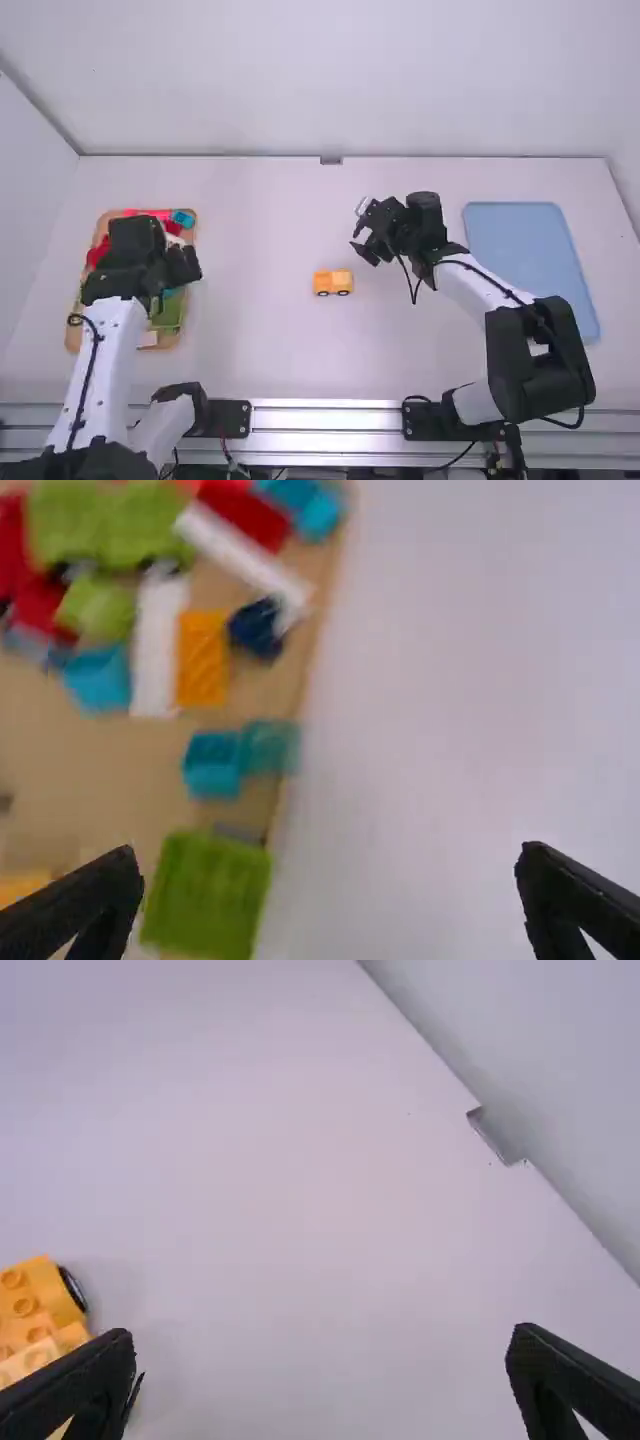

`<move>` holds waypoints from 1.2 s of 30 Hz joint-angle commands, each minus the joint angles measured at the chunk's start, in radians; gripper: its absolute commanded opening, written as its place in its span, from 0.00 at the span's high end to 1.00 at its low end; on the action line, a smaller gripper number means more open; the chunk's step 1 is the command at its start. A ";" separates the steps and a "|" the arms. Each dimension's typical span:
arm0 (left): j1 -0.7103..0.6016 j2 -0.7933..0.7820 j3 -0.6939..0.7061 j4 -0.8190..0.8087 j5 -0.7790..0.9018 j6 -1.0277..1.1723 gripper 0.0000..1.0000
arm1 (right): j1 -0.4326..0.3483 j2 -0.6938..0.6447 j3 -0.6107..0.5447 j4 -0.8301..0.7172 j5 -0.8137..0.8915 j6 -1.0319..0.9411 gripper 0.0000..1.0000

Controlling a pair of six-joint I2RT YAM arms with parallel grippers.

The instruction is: Assemble lego blocks to make yellow taxi

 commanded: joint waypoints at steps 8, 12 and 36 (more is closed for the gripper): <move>0.294 0.214 0.231 -0.121 0.135 -0.104 0.01 | 0.000 0.006 -0.003 0.042 -0.001 -0.004 0.01; 0.328 0.309 0.253 -0.029 0.275 -0.010 0.01 | 0.000 0.006 -0.003 0.051 -0.002 -0.004 0.01; 0.399 0.633 0.234 -0.014 0.021 -0.420 0.01 | 0.001 0.006 -0.003 0.095 -0.002 -0.003 0.01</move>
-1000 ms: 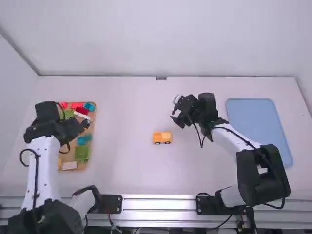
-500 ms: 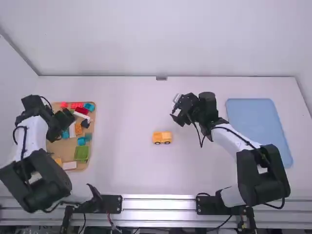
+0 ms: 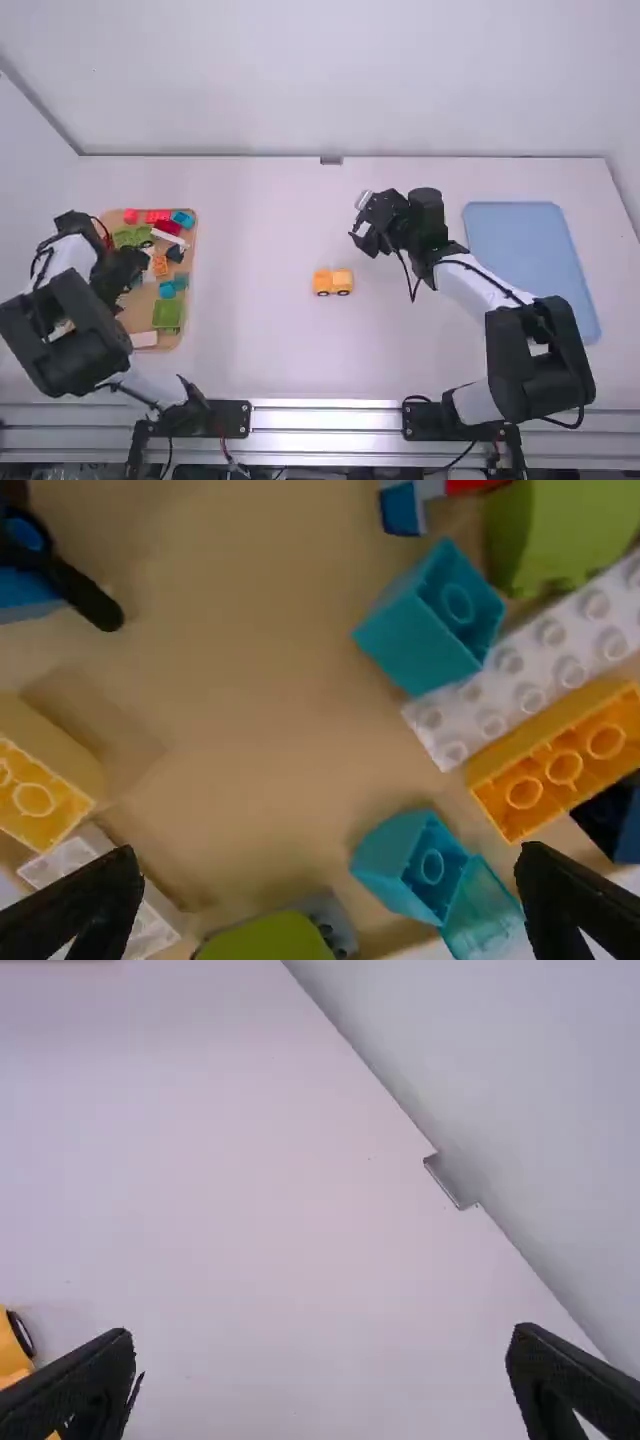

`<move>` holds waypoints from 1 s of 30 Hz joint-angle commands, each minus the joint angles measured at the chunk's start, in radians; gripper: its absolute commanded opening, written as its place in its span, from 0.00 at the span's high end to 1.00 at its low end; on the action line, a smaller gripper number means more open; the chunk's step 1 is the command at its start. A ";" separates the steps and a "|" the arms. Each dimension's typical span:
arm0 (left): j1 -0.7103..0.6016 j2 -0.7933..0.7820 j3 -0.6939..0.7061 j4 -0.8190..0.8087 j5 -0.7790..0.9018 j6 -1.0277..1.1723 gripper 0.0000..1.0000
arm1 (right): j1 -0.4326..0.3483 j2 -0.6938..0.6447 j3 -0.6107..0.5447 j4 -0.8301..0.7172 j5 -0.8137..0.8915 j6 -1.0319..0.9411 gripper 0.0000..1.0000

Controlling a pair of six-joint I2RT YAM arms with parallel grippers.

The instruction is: Assemble lego blocks to make yellow taxi

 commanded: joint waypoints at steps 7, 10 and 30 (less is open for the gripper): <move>0.092 -0.002 -0.006 -0.131 -0.147 -0.189 0.01 | 0.001 0.005 -0.003 0.008 -0.002 -0.001 0.01; 0.127 -0.002 -0.006 -0.164 -0.151 -0.248 0.01 | 0.000 0.005 -0.003 0.020 -0.002 -0.002 0.01; 0.186 -0.028 -0.200 0.074 -0.160 -0.324 0.01 | -0.013 0.005 -0.003 -0.024 -0.006 -0.073 0.01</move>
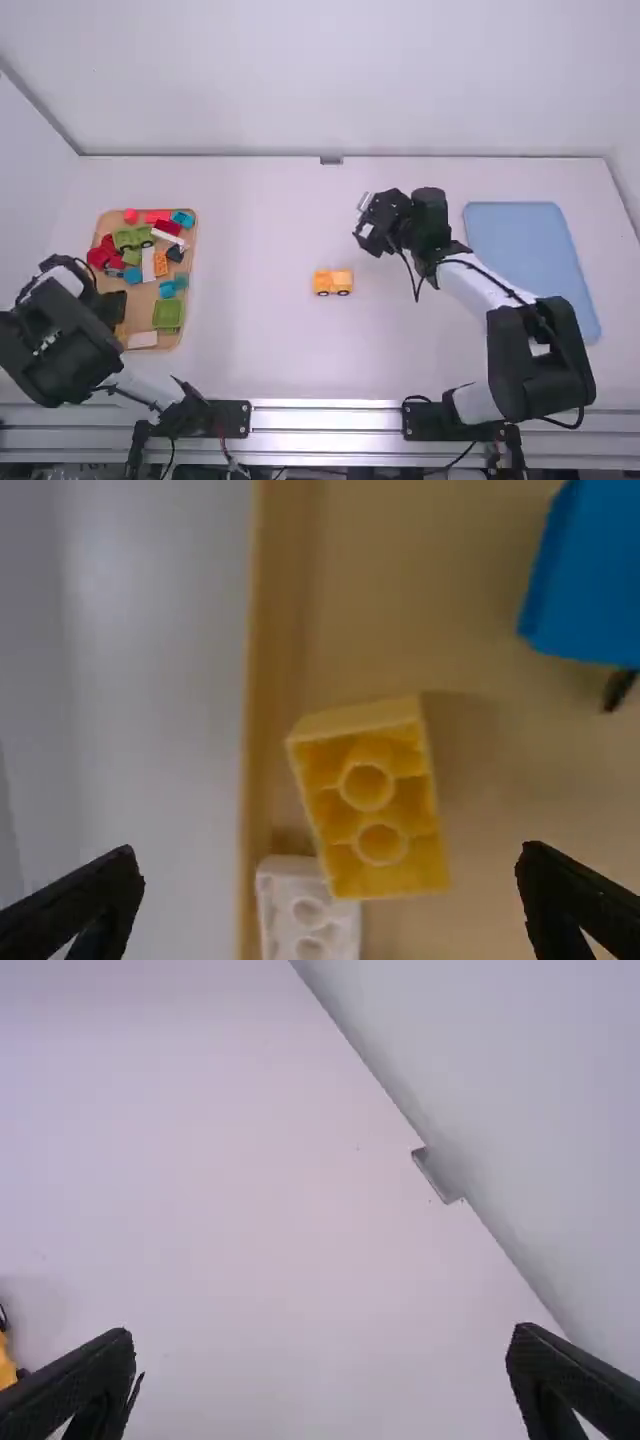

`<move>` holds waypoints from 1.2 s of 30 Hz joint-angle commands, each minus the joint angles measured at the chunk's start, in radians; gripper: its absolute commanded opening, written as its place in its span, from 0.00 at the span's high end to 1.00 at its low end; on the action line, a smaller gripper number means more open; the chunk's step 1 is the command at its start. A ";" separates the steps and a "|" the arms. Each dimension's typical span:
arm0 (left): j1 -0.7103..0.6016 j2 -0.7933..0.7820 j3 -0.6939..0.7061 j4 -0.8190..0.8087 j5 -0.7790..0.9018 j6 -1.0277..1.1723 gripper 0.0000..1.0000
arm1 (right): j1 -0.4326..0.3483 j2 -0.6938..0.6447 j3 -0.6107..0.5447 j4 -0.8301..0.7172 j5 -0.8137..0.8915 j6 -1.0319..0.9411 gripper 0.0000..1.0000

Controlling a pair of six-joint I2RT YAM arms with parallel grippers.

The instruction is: Assemble lego blocks to make yellow taxi

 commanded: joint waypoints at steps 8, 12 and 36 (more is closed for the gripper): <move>-0.002 -0.027 -0.061 0.091 0.041 -0.014 0.18 | 0.008 0.006 -0.003 -0.007 -0.005 -0.004 0.01; -0.002 -0.027 -0.060 0.096 0.038 -0.014 0.29 | 0.006 0.006 -0.003 -0.003 -0.005 -0.004 0.01; -0.002 -0.027 -0.143 0.225 0.014 -0.032 0.38 | 0.006 0.006 -0.003 -0.002 -0.005 -0.011 0.01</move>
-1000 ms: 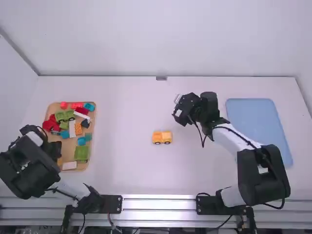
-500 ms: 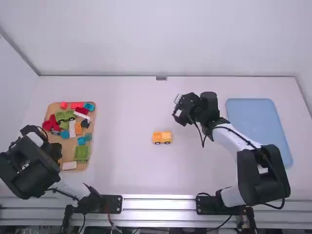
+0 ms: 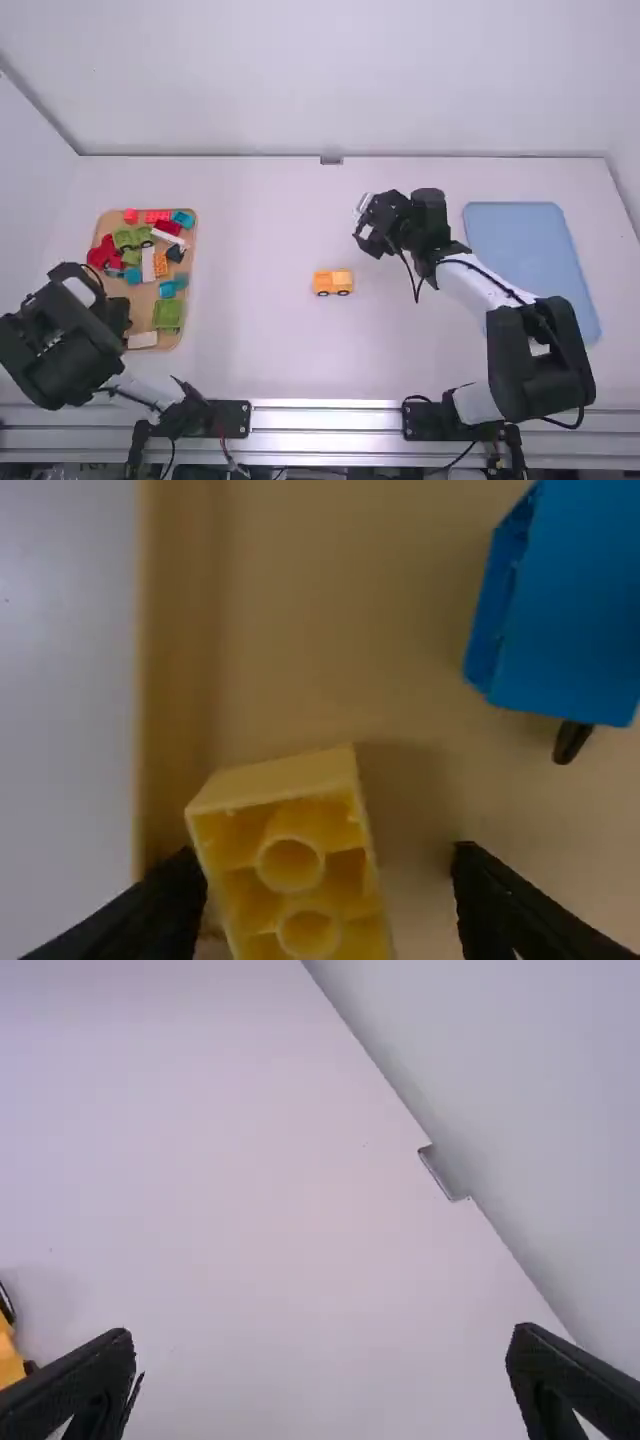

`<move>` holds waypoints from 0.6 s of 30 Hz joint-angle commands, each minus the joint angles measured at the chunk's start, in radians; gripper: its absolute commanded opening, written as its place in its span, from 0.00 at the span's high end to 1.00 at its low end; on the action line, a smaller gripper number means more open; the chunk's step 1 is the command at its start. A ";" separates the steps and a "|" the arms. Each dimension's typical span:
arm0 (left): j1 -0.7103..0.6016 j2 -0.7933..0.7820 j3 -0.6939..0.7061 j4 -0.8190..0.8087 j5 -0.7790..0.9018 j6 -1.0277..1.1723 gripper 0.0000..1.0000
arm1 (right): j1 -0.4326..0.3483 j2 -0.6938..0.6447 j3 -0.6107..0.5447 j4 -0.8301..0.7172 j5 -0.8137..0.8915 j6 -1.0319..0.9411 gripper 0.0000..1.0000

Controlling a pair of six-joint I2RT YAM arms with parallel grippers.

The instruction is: Assemble lego blocks to make yellow taxi

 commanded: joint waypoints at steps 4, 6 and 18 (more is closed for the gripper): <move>-0.001 -0.015 -0.011 0.001 -0.020 -0.005 0.53 | 0.003 0.006 -0.003 0.000 -0.005 0.003 0.01; -0.002 -0.015 -0.011 0.003 -0.015 -0.006 0.65 | 0.003 0.006 -0.003 -0.001 -0.005 0.002 0.02; -0.001 -0.015 -0.011 0.006 0.014 0.010 0.76 | 0.005 0.006 -0.003 -0.010 -0.003 0.002 0.01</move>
